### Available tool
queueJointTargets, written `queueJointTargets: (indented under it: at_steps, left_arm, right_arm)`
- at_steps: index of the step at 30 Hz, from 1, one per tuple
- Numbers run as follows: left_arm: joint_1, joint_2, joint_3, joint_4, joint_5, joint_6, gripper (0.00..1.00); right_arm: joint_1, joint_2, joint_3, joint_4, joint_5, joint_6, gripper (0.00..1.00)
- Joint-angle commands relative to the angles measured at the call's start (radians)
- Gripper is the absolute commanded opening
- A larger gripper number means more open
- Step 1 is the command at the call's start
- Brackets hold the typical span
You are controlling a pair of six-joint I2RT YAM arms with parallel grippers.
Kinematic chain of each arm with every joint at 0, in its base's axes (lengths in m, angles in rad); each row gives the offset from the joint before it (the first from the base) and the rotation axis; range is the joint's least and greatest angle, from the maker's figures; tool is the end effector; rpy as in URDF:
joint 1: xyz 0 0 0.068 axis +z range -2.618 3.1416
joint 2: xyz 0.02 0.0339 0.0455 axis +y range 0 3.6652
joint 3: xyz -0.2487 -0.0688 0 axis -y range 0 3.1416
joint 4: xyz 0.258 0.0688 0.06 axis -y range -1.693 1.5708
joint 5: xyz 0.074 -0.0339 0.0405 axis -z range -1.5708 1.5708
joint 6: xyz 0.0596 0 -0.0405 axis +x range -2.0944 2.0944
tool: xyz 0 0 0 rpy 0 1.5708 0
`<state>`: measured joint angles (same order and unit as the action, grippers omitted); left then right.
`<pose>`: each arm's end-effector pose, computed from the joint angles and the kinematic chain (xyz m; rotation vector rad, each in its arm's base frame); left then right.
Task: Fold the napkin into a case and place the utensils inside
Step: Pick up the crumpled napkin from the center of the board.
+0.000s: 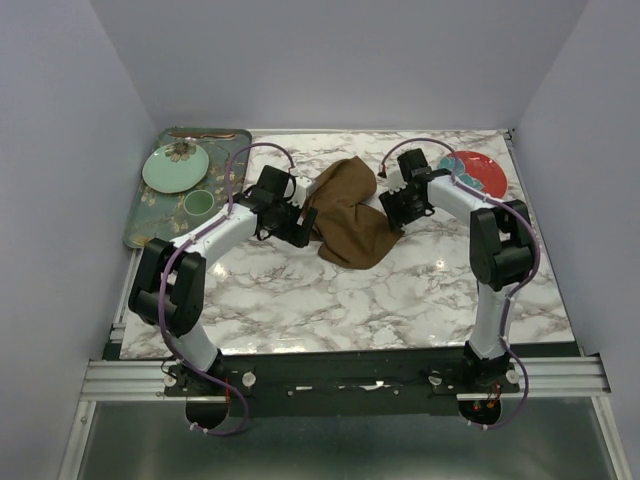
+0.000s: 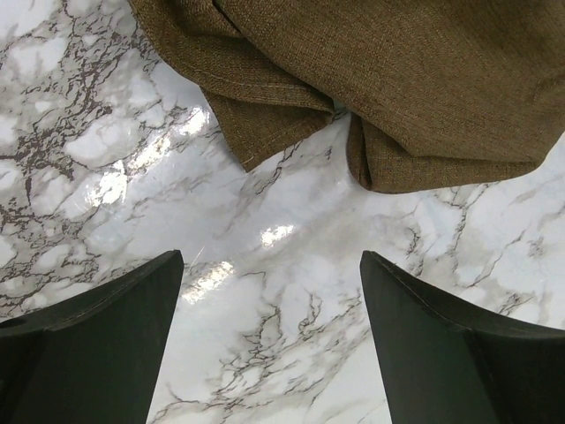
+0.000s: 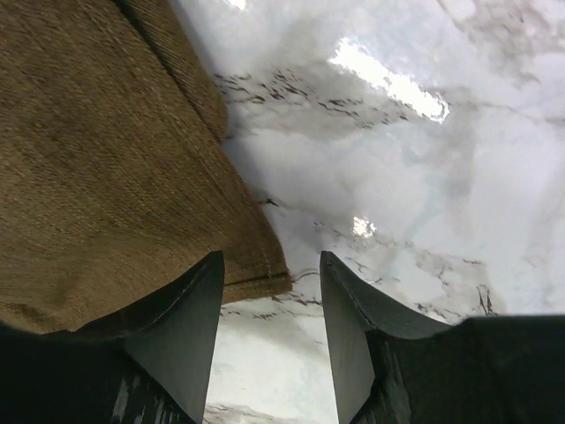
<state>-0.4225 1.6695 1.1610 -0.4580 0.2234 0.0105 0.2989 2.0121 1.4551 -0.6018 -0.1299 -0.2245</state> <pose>0.3358 -0.1655 0.1791 0.6373 2.4808 -0.4443 0.4089 0.1341 0.1310 -0.7416 2.6256 0.1985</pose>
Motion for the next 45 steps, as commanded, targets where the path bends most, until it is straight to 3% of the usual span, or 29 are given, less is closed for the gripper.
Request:
queueJointTargets:
  at_steps: [1,9,16,21,25,28,31,32,37,38,41,45]
  left_arm:
    - [0.002,-0.045,-0.012,0.005,0.007,0.0,0.91]
    - [0.002,-0.042,-0.018,0.004,0.002,-0.006,0.91]
    - [0.002,-0.033,0.002,-0.001,-0.012,-0.004,0.91]
    - [0.016,-0.045,0.009,-0.007,-0.009,-0.006,0.91]
    - [0.027,-0.054,0.009,-0.007,-0.002,-0.004,0.91]
    - [0.04,-0.059,0.011,-0.008,0.007,-0.006,0.91]
    - [0.042,-0.07,-0.001,0.002,0.027,-0.006,0.91]
    - [0.044,-0.086,-0.009,0.01,0.039,-0.007,0.91]
    - [0.039,-0.162,-0.116,0.076,0.093,0.025,0.92]
    - [0.037,-0.184,-0.133,0.085,0.093,0.052,0.92]
    - [0.03,-0.229,-0.191,0.123,0.105,0.083,0.92]
    - [0.03,-0.287,-0.254,0.156,0.132,0.098,0.93]
  right_arm:
    - [-0.006,-0.001,-0.002,-0.056,0.072,0.001,0.56]
    - [-0.006,0.042,0.039,-0.151,0.013,-0.01,0.54]
    - [0.022,0.094,0.115,-0.213,0.09,0.016,0.55]
    - [0.025,0.122,0.157,-0.263,0.075,0.013,0.49]
    - [0.025,0.149,0.191,-0.303,0.055,0.014,0.41]
    - [0.025,0.154,0.202,-0.314,0.049,0.014,0.25]
    - [0.026,0.154,0.2,-0.331,0.026,0.001,0.01]
    - [0.025,0.148,0.191,-0.332,-0.012,-0.013,0.01]
    - [0.022,-0.131,0.065,-0.23,-0.192,-0.029,0.01]
    - [0.016,-0.183,0.048,-0.227,-0.294,-0.023,0.01]
    - [0.003,-0.347,0.059,-0.217,-0.44,0.023,0.01]
    - [0.003,-0.483,0.115,-0.147,-0.522,0.122,0.01]
